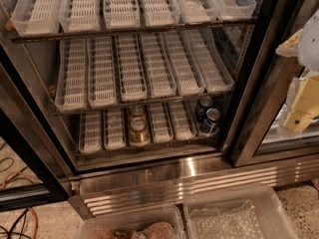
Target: Pick orange can from bottom shelf of fridge
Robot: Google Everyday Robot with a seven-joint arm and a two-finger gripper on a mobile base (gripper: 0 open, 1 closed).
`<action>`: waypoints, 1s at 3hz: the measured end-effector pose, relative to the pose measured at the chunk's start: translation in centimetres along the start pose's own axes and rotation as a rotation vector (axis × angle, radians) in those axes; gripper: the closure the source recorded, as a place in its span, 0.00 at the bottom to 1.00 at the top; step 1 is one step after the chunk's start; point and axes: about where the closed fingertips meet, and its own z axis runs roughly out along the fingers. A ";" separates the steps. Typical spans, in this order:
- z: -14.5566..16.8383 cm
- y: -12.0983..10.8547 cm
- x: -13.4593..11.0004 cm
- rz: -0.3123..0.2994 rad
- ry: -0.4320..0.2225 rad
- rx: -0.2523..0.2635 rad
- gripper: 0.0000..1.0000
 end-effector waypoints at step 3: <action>5.9 1.0 -0.5 0.092 -0.096 -0.116 0.00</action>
Offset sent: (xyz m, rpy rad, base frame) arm 0.0042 0.0023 -0.0151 0.0617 0.0304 0.0001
